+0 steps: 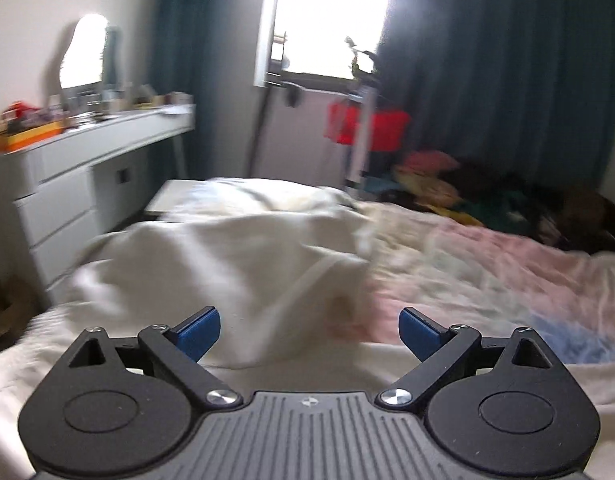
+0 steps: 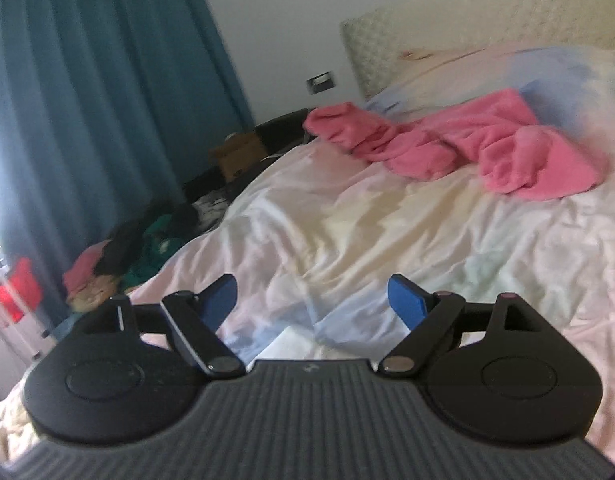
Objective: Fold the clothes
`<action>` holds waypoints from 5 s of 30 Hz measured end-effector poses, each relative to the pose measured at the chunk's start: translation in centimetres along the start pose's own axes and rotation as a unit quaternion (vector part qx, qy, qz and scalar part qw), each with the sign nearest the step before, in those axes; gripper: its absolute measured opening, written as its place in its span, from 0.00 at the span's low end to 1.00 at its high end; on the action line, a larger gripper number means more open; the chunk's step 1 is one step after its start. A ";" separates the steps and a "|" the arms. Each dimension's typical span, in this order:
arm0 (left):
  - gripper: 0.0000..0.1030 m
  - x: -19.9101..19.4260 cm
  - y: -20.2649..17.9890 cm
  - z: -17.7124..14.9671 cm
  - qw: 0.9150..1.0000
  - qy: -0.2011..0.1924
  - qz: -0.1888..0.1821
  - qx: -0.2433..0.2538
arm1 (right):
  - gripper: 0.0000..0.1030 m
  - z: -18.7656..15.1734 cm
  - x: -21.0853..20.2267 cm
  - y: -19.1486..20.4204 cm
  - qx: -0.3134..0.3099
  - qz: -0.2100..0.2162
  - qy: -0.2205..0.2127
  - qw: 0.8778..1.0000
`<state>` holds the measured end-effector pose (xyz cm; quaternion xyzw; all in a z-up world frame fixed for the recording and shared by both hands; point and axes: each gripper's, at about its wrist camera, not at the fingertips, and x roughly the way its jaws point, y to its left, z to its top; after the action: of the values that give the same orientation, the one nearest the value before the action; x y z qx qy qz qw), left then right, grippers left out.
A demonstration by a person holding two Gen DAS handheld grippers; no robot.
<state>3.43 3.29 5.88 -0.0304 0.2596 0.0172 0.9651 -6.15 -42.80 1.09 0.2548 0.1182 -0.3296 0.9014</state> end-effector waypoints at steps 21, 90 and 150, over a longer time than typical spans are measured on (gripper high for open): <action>0.94 35.4 -16.5 5.6 0.972 -0.005 0.180 0.152 | 0.81 -8.1 5.8 9.8 -0.074 0.169 0.143 0.972; 0.81 -0.6 -0.3 -5.8 0.990 -0.007 -0.136 0.022 | 0.78 -9.7 12.7 3.8 0.212 0.250 0.288 0.900; 0.87 0.9 -1.3 -5.6 0.989 0.006 -0.145 0.018 | 0.83 -2.8 13.2 0.8 -0.062 0.068 0.103 0.990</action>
<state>1.43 1.61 0.65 -0.0507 0.2584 -0.1274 0.9563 4.16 -47.80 -6.02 0.2379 0.2127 -0.2313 0.9191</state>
